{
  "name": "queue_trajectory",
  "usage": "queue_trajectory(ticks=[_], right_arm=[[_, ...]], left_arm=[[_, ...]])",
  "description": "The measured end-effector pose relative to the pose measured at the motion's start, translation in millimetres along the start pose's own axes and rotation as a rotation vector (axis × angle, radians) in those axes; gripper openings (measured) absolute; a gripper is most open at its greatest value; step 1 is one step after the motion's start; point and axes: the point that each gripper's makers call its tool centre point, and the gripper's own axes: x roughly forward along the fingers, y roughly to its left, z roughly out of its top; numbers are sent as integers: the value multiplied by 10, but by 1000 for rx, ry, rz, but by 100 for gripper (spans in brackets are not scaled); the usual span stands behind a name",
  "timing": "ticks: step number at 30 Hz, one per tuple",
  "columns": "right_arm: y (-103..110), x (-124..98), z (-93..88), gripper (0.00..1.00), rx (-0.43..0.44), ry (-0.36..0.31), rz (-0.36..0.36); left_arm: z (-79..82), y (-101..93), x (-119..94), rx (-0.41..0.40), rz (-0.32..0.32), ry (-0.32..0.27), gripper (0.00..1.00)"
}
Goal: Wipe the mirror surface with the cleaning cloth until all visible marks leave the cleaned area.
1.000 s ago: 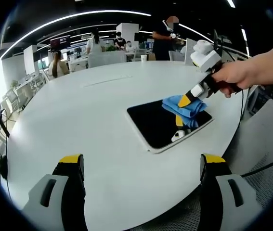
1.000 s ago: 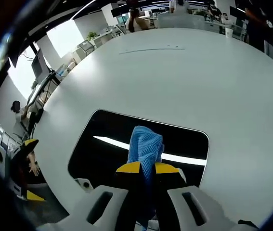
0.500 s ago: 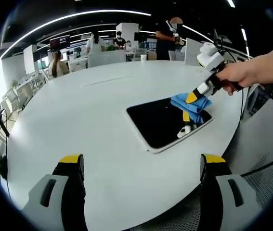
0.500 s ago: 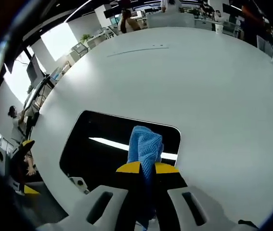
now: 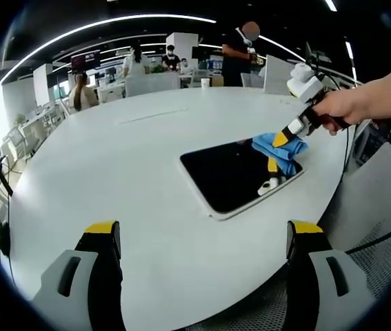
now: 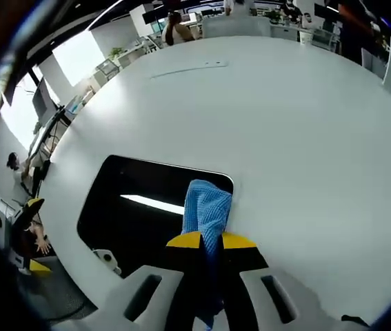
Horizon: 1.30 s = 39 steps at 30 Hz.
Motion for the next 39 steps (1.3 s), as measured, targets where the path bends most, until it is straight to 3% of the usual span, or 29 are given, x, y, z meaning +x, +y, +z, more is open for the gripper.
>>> queue_trajectory(ticks=[9, 16, 23, 26, 31, 35, 39], right_arm=[[11, -27, -50, 3, 14, 2, -8], [72, -115, -220, 3, 10, 25, -22], [94, -174, -340, 3, 42, 41, -37], [107, -203, -396, 3, 52, 50, -44], [111, -235, -457, 3, 69, 66, -54], [120, -231, -455, 3, 75, 71, -71], [141, -223, -450, 2, 95, 70, -85]], left_arm=[[15, -49, -6, 2, -18, -5, 98], [29, -159, -10, -30, -74, -7, 96], [118, -148, -35, 9, -56, -43, 99], [91, -166, -30, -13, -75, -21, 99], [134, -259, -44, -77, -143, -35, 99], [152, -179, -72, -80, -99, -42, 99], [161, -178, -89, -72, -105, -50, 99]])
